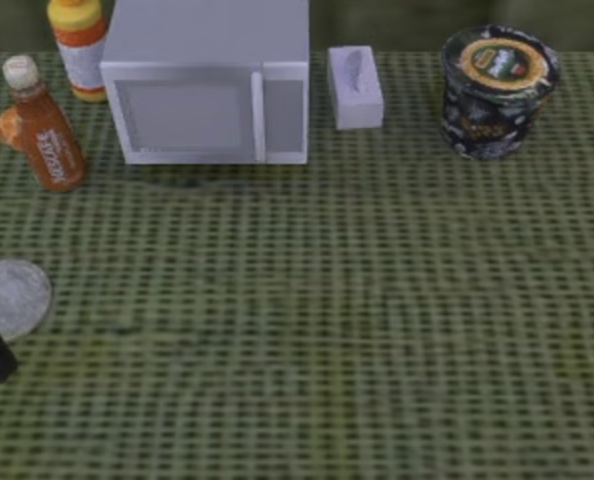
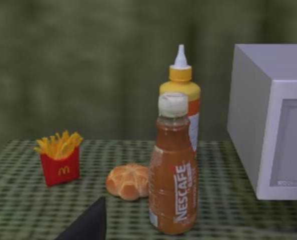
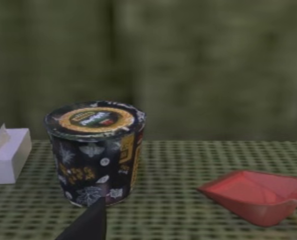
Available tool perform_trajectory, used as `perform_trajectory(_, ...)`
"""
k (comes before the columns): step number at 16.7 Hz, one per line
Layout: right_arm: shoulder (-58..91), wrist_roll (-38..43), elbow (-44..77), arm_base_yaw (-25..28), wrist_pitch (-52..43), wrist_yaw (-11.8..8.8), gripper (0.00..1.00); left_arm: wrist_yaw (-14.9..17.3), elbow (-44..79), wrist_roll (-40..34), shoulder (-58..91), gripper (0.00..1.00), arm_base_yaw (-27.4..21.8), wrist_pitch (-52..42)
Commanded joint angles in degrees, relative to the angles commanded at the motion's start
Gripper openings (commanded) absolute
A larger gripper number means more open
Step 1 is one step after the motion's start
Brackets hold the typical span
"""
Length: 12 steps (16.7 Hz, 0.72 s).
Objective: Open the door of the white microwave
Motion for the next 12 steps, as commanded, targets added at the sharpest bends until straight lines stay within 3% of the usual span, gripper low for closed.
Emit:
perform_trajectory(6,0.00,0.00,0.00,0.00,0.00,0.00,1.00,-1.34,5.81,-2.05,5.98,1.00,-2.46,-1.69)
perform_trajectory(12,0.00,0.00,0.00,0.00,0.00,0.00,1.00,-6.63,27.49,-9.06,32.22,1.00,-10.95,-8.69)
